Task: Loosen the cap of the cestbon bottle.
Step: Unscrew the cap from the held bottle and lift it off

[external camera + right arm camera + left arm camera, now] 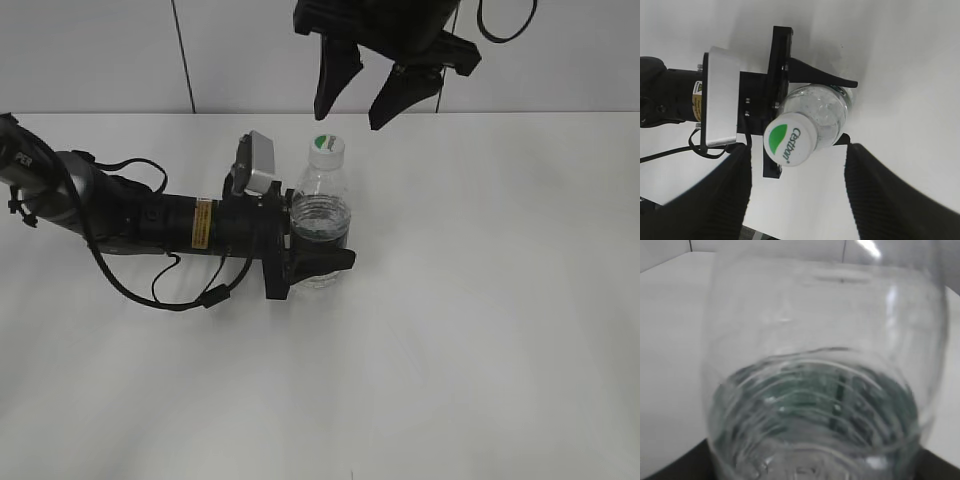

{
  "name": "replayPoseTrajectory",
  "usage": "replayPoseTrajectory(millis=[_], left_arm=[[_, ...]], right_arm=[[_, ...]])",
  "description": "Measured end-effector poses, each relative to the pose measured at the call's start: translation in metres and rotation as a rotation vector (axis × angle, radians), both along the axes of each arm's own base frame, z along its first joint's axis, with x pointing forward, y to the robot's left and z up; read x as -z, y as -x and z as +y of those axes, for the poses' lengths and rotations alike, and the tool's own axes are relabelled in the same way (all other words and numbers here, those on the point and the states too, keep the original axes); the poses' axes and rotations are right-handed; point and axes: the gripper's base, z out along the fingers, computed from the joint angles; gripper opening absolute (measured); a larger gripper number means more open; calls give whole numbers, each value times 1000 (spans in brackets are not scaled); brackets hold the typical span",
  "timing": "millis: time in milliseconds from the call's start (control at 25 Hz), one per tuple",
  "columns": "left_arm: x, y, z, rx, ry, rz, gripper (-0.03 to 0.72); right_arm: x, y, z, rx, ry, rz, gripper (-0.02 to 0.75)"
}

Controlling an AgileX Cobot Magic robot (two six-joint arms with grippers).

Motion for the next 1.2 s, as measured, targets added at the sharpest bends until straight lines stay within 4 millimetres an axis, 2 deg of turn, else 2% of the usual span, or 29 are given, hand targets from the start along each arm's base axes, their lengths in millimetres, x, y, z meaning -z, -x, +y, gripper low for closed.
replayPoseTrajectory(millis=[360,1200], left_arm=[[1,-1,0,-7,-12,-2,412],[1,-1,0,-6,-16,-2,412]], right_arm=[[26,0,20,-44,36,41,450],[30,-1,22,-75,61,28,450]])
